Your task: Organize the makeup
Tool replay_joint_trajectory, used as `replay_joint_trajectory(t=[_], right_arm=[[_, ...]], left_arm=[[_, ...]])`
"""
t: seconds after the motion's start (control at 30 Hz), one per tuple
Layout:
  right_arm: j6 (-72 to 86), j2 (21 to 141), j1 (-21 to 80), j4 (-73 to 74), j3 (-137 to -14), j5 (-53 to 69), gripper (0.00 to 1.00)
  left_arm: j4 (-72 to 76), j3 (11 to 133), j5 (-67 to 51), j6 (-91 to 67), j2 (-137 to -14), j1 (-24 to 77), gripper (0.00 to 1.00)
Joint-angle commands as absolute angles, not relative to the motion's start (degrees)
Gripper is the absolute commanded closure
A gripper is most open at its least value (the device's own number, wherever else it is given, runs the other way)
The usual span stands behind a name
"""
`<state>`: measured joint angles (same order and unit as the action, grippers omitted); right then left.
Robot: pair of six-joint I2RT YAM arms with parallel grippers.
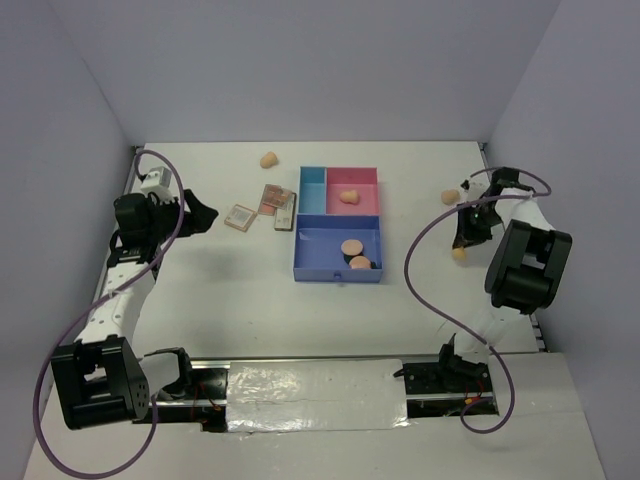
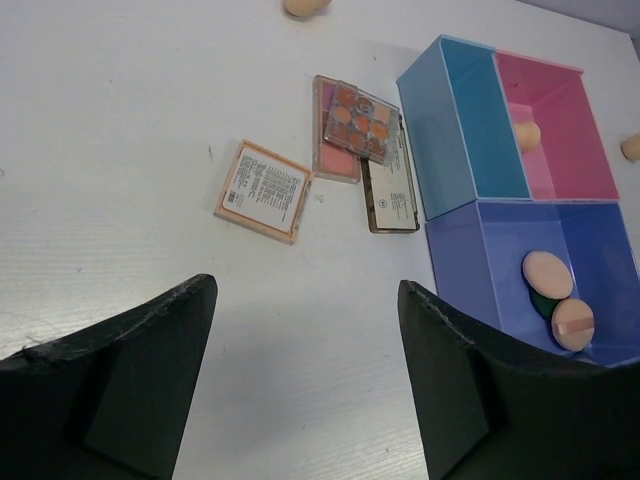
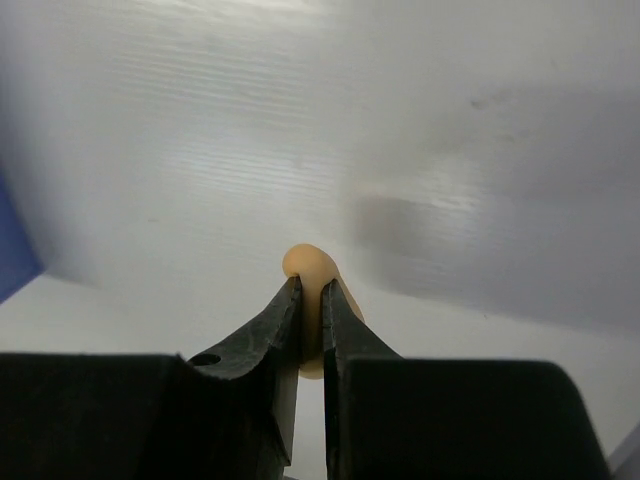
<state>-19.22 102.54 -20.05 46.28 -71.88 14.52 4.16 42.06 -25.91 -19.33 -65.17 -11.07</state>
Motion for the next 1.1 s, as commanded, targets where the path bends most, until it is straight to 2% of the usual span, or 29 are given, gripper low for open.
replay_joint_trajectory(t=[0.0,0.1,0.23,0.6,0.87,1.07], right_arm=[[-27.0,97.0,-18.3,50.0,-78.6,29.3,0.97],[-30.7,96.2,-14.2,51.0,-82.4,35.8,0.97],[-32.3,96.0,-7.4,50.0,-86.9,38.4,0.96],[-21.5,106.7,4.2,38.7,-101.1,40.1,0.94],[-16.5,114.6,8.9,33.7,-103.6,37.6,0.87],[-13.4,118.3,10.1,32.0,-104.8,34.5,0.78]], left_arm=[[8.5,41.4,-28.4,-17.2,-63.1,-11.3,0.15],[9.2,40.8,-28.7,-16.8,-62.8,-11.3,0.15],[9.3,40.3,-28.0,-15.8,-62.1,-11.3,0.15],[8.4,38.8,-24.3,-13.5,-60.8,-11.3,0.15],[7.9,38.5,-22.6,-13.2,-61.6,-11.3,0.14],[7.7,38.6,-22.5,-13.1,-61.6,-11.3,0.15]])
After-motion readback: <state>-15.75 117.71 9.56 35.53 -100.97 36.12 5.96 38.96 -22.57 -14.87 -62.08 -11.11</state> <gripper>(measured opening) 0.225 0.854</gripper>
